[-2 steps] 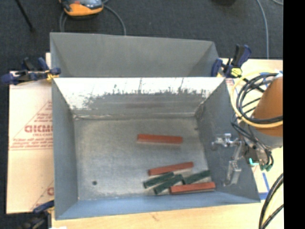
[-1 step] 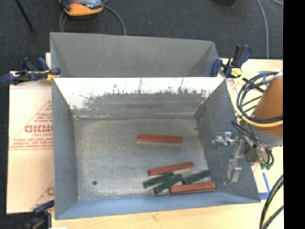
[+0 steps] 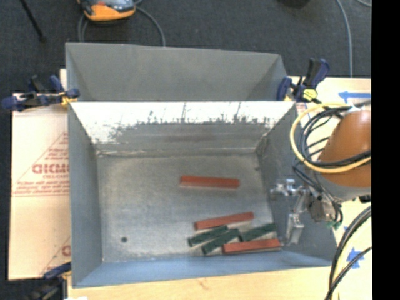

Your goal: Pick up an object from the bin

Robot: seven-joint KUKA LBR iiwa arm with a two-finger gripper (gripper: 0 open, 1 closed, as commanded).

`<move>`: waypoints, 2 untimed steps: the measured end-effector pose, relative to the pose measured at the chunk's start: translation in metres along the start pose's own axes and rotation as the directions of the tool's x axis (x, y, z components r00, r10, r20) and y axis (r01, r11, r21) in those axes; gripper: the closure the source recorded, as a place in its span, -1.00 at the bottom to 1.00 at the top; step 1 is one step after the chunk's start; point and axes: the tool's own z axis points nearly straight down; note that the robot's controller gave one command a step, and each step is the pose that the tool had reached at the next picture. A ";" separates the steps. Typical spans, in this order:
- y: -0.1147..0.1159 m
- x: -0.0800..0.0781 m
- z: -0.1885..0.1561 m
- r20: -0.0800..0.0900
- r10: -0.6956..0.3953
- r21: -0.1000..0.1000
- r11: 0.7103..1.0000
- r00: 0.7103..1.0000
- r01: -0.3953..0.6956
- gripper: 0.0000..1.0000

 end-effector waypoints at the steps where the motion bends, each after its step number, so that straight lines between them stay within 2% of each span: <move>1: -0.013 0.002 0.081 -0.004 -0.187 0.000 0.982 0.982 0.187 1.00; 2: -0.013 0.002 0.081 -0.004 -0.189 0.000 0.982 0.982 0.189 1.00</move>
Offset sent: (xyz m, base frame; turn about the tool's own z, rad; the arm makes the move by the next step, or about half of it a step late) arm 0.0000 0.0000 0.0000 0.0000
